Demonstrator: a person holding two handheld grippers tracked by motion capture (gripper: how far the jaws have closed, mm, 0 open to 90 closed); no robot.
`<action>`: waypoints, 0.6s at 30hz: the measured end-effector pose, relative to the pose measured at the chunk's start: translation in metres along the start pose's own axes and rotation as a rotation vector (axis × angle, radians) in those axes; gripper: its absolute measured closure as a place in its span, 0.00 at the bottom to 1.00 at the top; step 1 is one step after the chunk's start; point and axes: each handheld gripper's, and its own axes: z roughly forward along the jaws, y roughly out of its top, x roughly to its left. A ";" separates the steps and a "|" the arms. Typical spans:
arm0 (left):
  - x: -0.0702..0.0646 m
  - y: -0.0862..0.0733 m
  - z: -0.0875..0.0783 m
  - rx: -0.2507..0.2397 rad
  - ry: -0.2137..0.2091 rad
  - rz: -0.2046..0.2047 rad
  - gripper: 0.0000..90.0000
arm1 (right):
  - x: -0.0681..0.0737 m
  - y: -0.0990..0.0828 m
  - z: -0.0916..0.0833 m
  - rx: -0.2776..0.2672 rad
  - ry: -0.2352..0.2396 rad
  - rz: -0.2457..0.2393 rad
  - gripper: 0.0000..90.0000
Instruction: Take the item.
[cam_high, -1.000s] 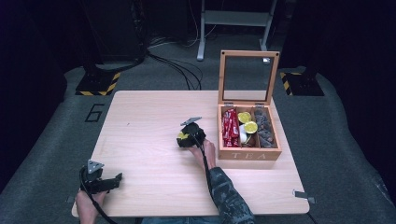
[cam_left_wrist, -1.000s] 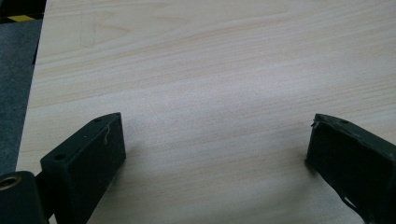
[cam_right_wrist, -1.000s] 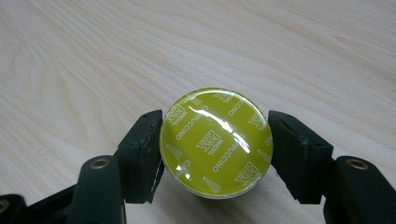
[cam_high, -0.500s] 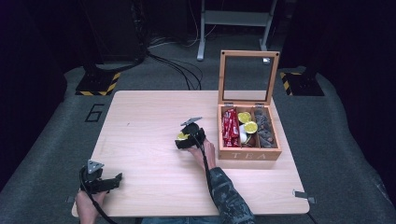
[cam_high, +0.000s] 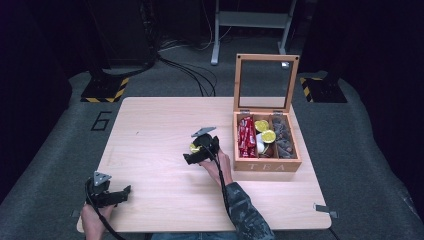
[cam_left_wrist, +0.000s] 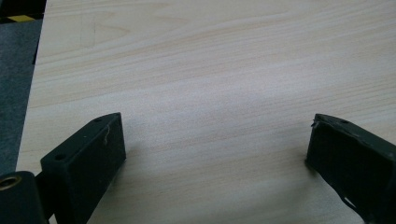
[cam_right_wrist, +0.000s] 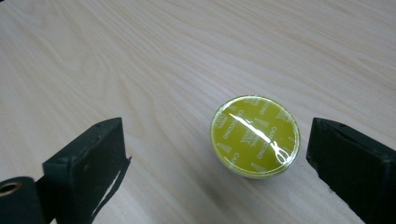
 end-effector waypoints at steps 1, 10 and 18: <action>0.000 0.000 0.000 0.001 0.000 0.000 0.05 | 0.002 0.000 -0.003 -0.017 0.004 -0.012 0.04; 0.000 0.000 0.000 0.001 -0.001 0.001 0.05 | 0.015 -0.009 -0.037 -0.071 0.051 -0.046 0.02; 0.000 0.000 0.000 0.002 -0.001 -0.001 0.05 | 0.022 -0.029 -0.066 -0.095 0.059 -0.067 0.02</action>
